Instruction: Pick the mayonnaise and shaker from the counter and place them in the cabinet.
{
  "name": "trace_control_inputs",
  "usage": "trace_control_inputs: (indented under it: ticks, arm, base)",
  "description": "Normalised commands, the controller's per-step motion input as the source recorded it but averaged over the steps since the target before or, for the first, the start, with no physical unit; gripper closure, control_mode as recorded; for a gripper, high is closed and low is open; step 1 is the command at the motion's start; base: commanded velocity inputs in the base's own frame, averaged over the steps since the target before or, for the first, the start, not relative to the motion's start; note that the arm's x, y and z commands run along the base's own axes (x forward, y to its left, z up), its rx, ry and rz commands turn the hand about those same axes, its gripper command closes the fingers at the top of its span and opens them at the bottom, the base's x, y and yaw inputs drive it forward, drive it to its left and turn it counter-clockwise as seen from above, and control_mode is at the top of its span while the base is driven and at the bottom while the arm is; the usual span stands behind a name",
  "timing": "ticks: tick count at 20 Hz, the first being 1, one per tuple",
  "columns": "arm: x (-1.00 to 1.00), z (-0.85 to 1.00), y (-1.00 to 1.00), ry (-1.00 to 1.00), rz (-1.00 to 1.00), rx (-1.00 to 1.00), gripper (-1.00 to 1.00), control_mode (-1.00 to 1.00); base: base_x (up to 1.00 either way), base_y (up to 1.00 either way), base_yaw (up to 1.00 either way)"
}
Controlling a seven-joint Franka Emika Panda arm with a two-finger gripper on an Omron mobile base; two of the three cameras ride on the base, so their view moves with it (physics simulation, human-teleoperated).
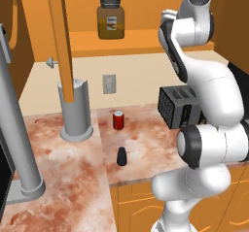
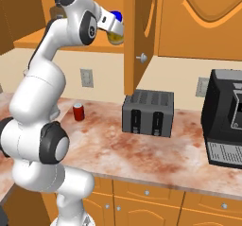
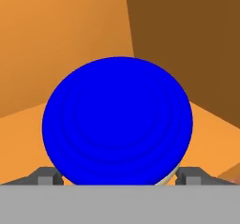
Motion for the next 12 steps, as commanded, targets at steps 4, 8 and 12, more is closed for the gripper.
trace_control_inputs:
  ticks: [4,8,12]
  arm:
    - [0.43,-0.47,-0.12,0.0,0.0,0.02,1.0,-1.0]
    - [0.43,-0.7,-0.01,0.02,0.0,0.04,-1.0,-1.0]
    - [0.28,-0.91,0.0,0.04,0.0,0.02,-1.0,-1.0]
  base:
    - [0.0,0.0,0.0]
    - [0.0,0.0,0.0]
    - [0.0,0.0,0.0]
